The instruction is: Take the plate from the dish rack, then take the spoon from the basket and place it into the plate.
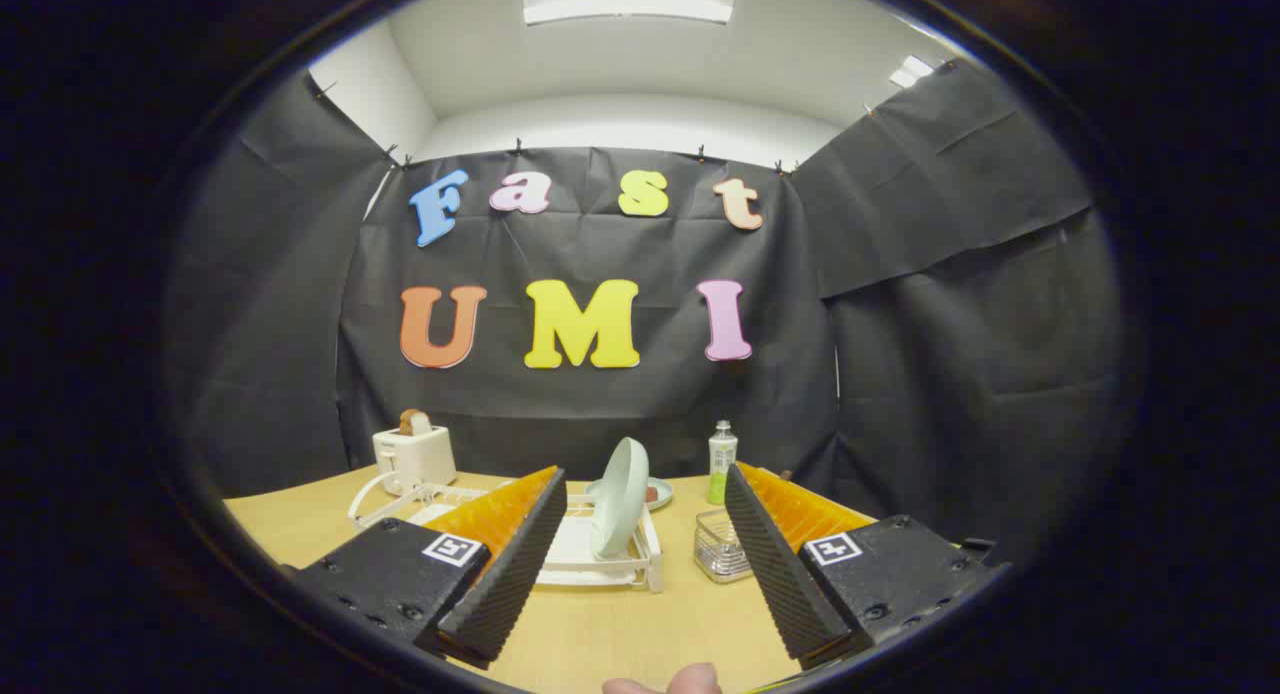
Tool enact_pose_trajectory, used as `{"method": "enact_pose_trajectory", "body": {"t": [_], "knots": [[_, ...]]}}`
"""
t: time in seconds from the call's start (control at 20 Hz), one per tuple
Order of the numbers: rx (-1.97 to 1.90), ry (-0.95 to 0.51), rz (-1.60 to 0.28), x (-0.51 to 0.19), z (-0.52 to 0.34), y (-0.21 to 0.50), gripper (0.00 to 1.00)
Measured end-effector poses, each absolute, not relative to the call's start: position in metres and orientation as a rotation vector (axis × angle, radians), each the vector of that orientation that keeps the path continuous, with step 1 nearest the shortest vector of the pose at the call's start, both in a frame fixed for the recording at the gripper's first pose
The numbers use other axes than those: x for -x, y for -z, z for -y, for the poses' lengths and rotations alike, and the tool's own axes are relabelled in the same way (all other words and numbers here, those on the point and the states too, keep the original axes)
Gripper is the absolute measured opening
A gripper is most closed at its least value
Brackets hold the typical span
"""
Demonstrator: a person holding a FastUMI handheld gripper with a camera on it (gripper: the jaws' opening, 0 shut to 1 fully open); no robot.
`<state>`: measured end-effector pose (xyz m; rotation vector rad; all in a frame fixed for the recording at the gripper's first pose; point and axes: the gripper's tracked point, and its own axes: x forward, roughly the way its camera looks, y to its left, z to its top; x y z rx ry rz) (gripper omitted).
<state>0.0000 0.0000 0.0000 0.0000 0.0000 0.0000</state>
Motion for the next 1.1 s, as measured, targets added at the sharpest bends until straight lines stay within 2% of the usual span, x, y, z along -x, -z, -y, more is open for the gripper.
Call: {"method": "enact_pose_trajectory", "body": {"t": [1.1], "knots": [[0.019, -0.053, -0.003, -0.007, -0.020, 0.018, 1.00]]}}
